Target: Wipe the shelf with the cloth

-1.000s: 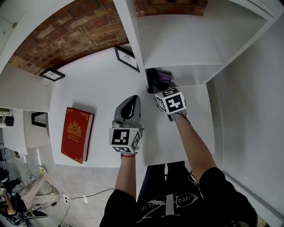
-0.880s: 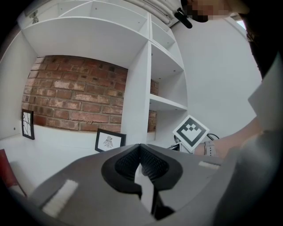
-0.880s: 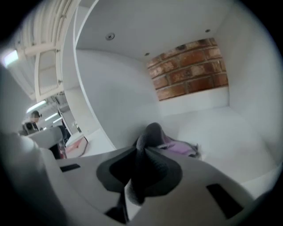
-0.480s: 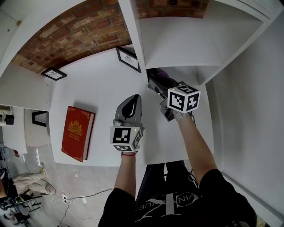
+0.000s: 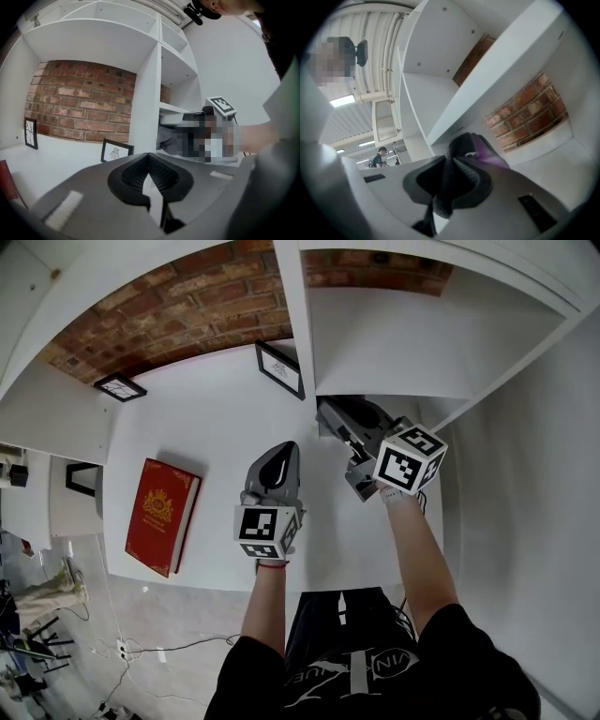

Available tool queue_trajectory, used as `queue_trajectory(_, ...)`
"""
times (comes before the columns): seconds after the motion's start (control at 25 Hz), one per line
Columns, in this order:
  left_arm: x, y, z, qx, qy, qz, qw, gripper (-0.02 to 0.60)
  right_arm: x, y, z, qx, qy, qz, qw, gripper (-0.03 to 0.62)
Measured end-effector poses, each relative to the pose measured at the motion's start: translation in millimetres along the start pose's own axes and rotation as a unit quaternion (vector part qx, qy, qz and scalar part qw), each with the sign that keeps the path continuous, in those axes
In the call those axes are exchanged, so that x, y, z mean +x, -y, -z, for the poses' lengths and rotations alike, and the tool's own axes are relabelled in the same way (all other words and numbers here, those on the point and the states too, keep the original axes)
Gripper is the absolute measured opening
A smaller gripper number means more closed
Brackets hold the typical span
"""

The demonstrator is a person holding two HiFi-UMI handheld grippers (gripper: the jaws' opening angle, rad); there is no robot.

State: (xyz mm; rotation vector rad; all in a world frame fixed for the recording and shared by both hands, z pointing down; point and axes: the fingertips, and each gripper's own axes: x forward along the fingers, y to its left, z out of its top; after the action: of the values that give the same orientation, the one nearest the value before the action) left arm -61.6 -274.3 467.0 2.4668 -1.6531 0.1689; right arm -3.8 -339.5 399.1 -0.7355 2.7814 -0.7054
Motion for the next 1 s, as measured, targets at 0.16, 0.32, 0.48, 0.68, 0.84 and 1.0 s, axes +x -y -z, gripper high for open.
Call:
queue_trajectory(0.16,4,0,-1,-0.010,-0.003,-0.022,0.9997,0.011,1,-5,-5,-0.008,-0.010,-0.022,1.000,0.043)
queue_trajectory(0.32,6,8,4,-0.017,-0.009,-0.036,0.9992,0.011,1,-7,-2,-0.010,-0.013,-0.041,0.999,0.043)
queue_trajectory(0.48,2,10,6,-0.017,-0.010,-0.054,0.9983,0.011,1,0,15,-0.010,-0.028,-0.041,0.999,0.043)
queue_trajectory(0.68,-6,4,13,-0.016,-0.017,-0.071,0.9972,0.011,0,15,58,-0.067,-0.099,-0.004,0.993,0.043)
queue_trajectory(0.84,-14,2,20,-0.015,-0.029,-0.078,0.9964,0.011,-6,38,96,-0.174,-0.194,0.069,0.963,0.043)
queue_trajectory(1.0,-22,-2,26,-0.013,-0.032,-0.074,0.9967,0.011,-37,78,107,-0.239,-0.236,0.182,0.924,0.043)
